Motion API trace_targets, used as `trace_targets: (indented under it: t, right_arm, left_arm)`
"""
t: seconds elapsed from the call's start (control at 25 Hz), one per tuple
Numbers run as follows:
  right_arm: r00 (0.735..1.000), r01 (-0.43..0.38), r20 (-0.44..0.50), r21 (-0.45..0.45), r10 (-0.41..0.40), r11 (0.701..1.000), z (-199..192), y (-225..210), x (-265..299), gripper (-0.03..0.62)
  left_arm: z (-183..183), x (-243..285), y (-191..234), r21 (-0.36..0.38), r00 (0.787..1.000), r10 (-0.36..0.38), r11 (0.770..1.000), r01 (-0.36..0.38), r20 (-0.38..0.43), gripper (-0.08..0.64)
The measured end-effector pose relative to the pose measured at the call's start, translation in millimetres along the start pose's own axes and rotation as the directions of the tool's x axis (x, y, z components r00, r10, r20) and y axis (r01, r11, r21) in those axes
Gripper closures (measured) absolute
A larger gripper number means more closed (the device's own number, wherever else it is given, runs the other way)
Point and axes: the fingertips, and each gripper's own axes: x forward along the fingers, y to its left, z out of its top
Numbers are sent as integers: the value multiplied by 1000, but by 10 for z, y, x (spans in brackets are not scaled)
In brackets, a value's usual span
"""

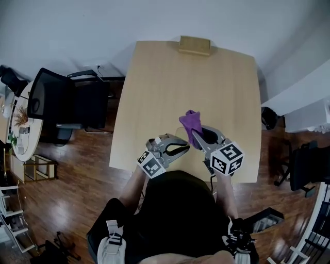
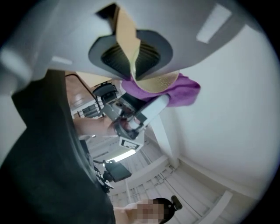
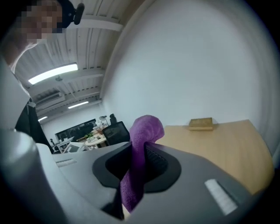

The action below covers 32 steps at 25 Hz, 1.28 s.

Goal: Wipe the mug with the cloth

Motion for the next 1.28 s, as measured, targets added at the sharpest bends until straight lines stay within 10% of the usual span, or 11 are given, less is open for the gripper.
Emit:
trace_targets:
  t: [0.28, 0.48, 0.68, 0.88, 0.96, 1.12, 1.2, 1.28]
  right_arm:
    - [983, 171, -89, 93, -163, 981, -383, -741, -196, 529]
    - [1000, -5, 21, -24, 5, 1000, 262, -41, -113, 528]
    - [992, -106, -84, -87, 99, 991, 110, 196, 111, 529]
    - [988, 71, -137, 38, -65, 997, -317, -607, 9, 528]
    - [982, 163, -114, 79, -153, 983, -402, -847, -114, 529]
    - [976, 201, 67, 92, -208, 975, -77, -749, -273, 529]
    - [978, 147, 146, 42, -152, 988, 145, -425, -222, 528]
    - [983, 71, 170, -46, -62, 996, 253, -2, -90, 529]
  left_arm:
    - [10, -120, -1, 3, 1000, 17, 1000, -17, 8, 512]
    - [-114, -81, -46, 65, 998, -34, 997, 37, -54, 512]
    - [-44, -31, -83, 103, 997, -46, 993, 52, -56, 511]
    - [103, -177, 172, -136, 993, 61, 990, -47, 98, 505]
    - [140, -287, 415, -418, 968, 186, 903, -100, 170, 512]
    - [63, -418, 798, -806, 896, 382, 590, -46, 228, 514]
    - [-14, -398, 851, -869, 883, 410, 494, -3, 230, 514]
    - [-12, -339, 860, -893, 884, 407, 449, 26, 230, 514]
